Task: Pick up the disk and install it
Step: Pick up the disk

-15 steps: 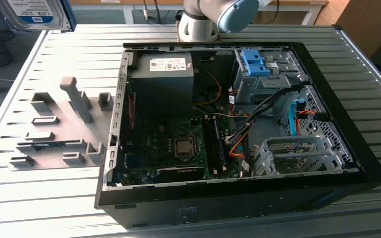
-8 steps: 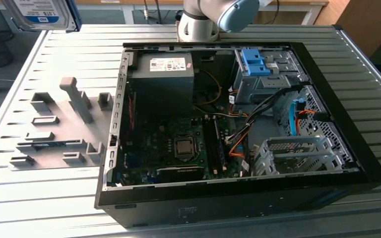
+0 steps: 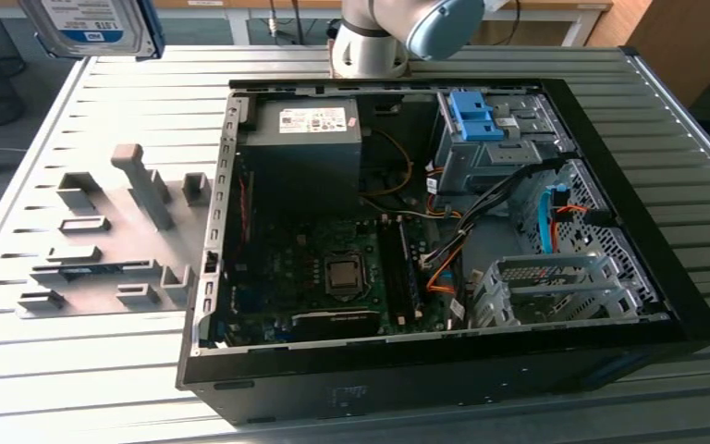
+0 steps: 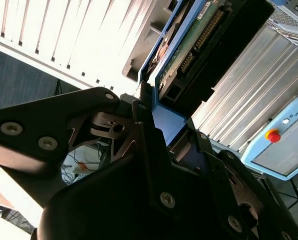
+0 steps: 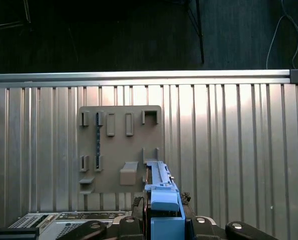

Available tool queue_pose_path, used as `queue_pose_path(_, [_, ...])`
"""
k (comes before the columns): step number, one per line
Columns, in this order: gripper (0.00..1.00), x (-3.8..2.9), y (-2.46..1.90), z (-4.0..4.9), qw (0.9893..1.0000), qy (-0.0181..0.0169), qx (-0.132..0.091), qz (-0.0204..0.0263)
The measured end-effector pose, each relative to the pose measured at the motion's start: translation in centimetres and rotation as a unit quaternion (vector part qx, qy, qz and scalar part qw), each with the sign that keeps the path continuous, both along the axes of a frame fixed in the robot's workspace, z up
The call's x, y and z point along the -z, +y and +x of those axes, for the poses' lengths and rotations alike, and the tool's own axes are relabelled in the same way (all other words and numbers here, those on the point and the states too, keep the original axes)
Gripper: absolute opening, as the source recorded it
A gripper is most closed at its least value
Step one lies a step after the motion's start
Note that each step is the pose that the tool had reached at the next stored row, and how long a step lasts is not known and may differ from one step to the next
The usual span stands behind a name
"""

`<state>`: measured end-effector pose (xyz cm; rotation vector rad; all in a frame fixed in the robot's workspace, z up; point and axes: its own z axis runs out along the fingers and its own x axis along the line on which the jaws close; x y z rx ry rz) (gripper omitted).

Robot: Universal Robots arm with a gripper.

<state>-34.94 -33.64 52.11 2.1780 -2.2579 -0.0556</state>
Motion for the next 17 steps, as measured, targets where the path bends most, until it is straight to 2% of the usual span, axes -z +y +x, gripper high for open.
queue_pose_path(17, [0.37,0.02,0.00,2.65,1.0000,0.0000,0.000,0.0000])
